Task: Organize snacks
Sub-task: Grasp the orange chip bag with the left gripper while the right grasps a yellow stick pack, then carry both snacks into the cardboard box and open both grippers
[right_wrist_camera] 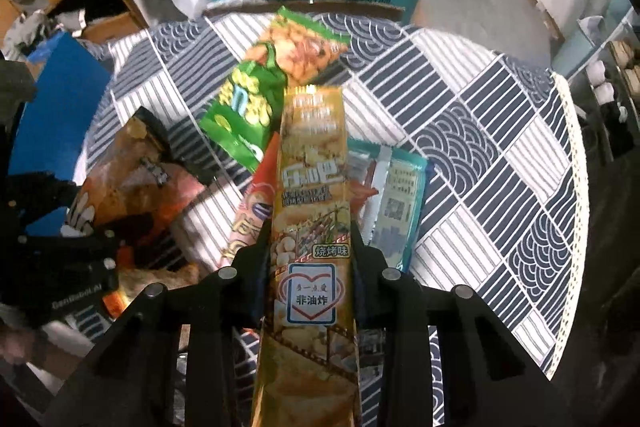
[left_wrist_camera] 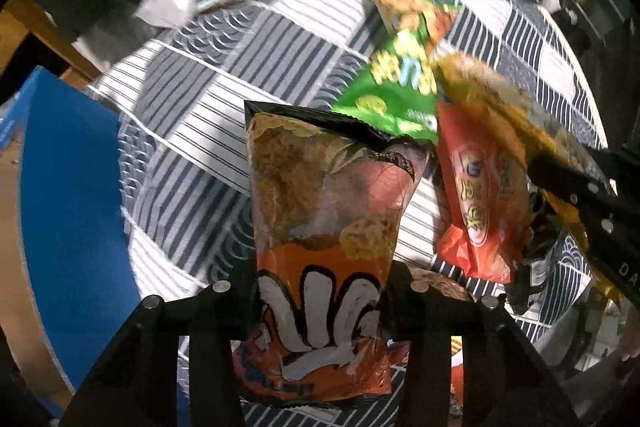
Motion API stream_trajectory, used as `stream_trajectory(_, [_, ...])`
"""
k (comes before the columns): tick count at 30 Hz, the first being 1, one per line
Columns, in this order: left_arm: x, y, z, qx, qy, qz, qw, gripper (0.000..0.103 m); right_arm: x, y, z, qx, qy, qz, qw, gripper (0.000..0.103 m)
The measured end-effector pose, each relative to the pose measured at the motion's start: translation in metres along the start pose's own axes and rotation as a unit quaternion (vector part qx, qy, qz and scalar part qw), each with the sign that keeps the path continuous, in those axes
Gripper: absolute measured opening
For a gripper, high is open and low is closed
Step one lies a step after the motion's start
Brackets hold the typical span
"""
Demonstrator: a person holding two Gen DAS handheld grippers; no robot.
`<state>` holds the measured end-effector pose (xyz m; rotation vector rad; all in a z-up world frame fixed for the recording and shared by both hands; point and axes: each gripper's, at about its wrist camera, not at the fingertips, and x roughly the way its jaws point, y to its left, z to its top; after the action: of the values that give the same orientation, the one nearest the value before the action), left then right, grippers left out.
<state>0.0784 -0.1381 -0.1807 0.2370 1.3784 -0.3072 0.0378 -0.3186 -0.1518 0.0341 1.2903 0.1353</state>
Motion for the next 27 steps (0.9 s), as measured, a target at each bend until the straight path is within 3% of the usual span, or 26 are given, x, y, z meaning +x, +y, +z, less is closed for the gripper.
stream_trajectory(13, [-0.063,0.001,-0.003,-0.005,-0.074,0.033,0.9967,0.046,-0.051,0.030,0.004,-0.013,-0.049,0.007,0.999,0.031])
stream_trajectory(27, [-0.124,0.028,-0.033,0.000,-0.128,0.052,0.9904,0.046,-0.095,0.071,0.007,-0.046,-0.089,0.013,0.995,0.031])
